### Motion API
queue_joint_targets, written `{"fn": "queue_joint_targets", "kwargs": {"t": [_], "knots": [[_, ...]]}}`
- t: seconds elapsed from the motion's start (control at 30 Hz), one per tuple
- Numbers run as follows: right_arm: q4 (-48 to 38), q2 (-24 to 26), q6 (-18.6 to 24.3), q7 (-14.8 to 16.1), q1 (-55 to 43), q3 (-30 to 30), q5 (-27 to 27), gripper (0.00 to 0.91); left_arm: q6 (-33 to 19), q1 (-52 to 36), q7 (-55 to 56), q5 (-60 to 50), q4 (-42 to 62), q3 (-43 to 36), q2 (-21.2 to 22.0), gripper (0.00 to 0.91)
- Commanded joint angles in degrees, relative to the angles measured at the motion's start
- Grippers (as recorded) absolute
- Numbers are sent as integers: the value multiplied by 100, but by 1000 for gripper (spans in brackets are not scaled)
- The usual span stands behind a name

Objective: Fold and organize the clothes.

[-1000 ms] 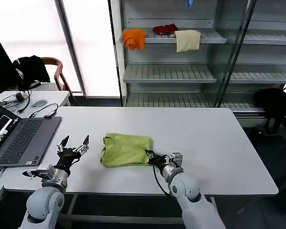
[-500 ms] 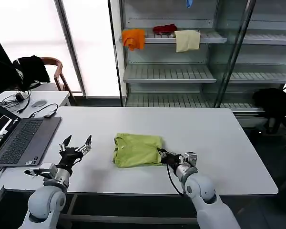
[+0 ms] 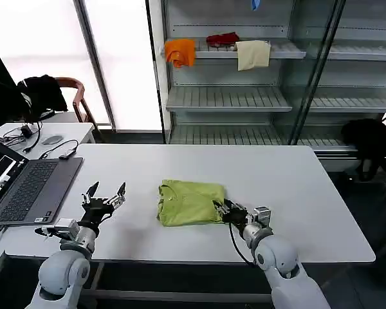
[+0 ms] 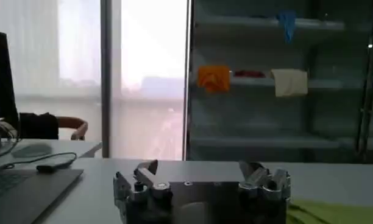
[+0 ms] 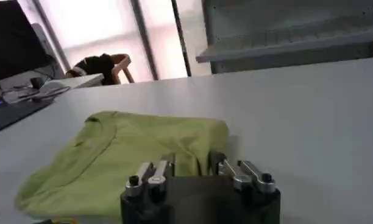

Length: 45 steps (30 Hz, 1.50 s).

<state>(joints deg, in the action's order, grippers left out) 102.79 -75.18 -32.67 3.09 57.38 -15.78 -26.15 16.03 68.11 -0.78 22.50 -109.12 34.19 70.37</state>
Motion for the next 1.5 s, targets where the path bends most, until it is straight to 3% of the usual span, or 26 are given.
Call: {"fn": "queue_joint_targets", "kwargs": {"t": [0.03,0.27,0.4,0.63,0.83,1.13,1.3,1.5], "knots": [[72,-36,92,186,87,124,831,907,4,18,-1,-5,-11,-6,3,907],[344,-20,260,86,308,-143,1060,907,40,80,6,136,-80,74,-2,907],[465,470,622,123,381,-479,1367,907,44,109,-4,264,-97,133,-59,907],[228,1334,936,36,364,-1047,1341,907,27,167,-33,310,-62,174,-112,907],[293,1189,913,-413,388,-1016,1207,907,13,200,-43,348,-141,127,-77,907],[241,1101,905,-322,309,-985,1206,907,35,213,-33,368,-169,166,-84,907],[262,1059,757,-361,361,-1069,1100,907,597,261,-36,763,-319,220,-89,907],[360,1105,839,-99,489,-1269,930,907,640,232,-90,1232,-307,290,-100,907]]}}
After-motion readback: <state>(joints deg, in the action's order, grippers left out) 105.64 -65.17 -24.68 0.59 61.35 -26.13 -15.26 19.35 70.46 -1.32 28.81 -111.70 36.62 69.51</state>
